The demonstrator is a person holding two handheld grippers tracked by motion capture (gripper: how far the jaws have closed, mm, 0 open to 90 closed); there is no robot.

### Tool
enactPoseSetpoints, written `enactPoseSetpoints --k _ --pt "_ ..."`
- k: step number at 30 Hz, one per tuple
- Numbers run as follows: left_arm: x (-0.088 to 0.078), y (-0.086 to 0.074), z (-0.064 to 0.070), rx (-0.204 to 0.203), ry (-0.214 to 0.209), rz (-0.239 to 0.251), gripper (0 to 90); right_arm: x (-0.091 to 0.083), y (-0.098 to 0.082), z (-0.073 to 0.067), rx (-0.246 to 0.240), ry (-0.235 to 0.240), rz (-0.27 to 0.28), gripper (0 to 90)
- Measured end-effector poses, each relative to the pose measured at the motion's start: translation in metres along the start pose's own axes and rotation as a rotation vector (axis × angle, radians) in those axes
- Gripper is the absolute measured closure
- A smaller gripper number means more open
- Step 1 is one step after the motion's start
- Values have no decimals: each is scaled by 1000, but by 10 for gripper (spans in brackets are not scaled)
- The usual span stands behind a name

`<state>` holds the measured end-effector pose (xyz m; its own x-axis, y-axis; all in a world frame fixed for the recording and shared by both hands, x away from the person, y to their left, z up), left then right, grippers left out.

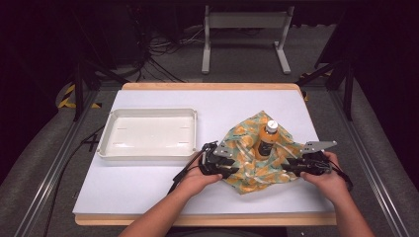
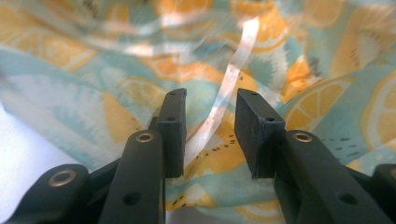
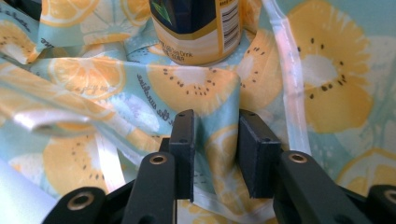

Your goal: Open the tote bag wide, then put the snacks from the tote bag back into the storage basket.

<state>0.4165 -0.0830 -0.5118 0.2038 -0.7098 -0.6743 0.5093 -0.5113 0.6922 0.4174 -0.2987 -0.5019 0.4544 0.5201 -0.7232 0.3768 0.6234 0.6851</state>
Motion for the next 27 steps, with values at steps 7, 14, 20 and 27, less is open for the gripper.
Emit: enactPoseSetpoints --k 7,14,20,27 --pt "-14 16 11 -1 -48 85 582 -3 0 1 4 -5 7 691" --pt "-39 38 22 -7 -154 197 504 -3 0 0 1 -3 13 680" --pt "-51 56 24 -11 -165 265 494 -6 3 0 -1 -7 34 668" --pt "-57 72 26 -10 -159 298 494 -11 6 0 5 -7 65 636"
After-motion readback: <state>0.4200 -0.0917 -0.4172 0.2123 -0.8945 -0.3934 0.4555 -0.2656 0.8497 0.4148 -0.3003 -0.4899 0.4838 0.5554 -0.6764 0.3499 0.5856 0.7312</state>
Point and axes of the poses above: each handheld gripper's, and its own axes: x roughly forward along the jaws, y roughly out of its top, z roughly to its right, the point moved 10 cm from there along x, roughly forward along the jaws, and after that the axes turned 12 degrees about -x, right-handed, at the moved point
